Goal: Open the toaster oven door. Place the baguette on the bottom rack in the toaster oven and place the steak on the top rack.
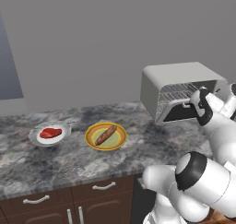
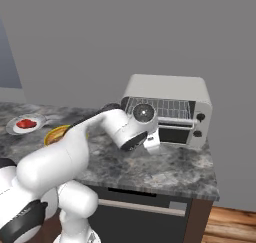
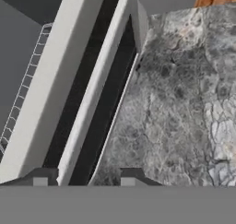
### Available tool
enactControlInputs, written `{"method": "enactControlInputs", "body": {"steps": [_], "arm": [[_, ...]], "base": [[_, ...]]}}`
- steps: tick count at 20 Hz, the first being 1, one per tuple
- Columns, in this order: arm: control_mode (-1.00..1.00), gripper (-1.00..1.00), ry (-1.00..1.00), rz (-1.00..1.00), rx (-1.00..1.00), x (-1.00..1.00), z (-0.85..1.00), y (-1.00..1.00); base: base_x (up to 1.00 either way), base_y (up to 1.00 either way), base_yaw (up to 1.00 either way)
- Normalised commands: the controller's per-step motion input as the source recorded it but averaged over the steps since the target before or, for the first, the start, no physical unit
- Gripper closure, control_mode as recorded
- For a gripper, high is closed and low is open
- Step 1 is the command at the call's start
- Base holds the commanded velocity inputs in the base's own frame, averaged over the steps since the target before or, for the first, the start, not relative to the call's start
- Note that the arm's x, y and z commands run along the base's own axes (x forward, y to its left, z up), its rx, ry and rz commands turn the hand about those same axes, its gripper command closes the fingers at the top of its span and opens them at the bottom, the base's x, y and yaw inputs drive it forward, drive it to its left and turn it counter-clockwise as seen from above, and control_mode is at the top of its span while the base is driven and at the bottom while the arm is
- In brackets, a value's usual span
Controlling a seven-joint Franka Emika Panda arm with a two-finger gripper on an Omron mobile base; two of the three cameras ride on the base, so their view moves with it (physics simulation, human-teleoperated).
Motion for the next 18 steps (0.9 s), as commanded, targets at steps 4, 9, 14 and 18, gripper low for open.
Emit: {"method": "enactControlInputs", "body": {"steps": [4,9,14,18], "arm": [[-1.00,1.00,0.45,-0.01,-0.18,-0.30,-1.00,-0.18],[-1.00,1.00,0.43,0.00,-0.15,-0.43,-1.00,-0.32],[-1.00,1.00,0.40,0.00,-0.09,-0.55,-1.00,-0.44],[-1.00,1.00,0.32,0.00,-0.04,-0.54,-0.96,-0.43]], "base": [[0.00,0.00,0.00],[0.00,0.00,0.00],[0.00,0.00,0.00],[0.00,0.00,0.00]]}}
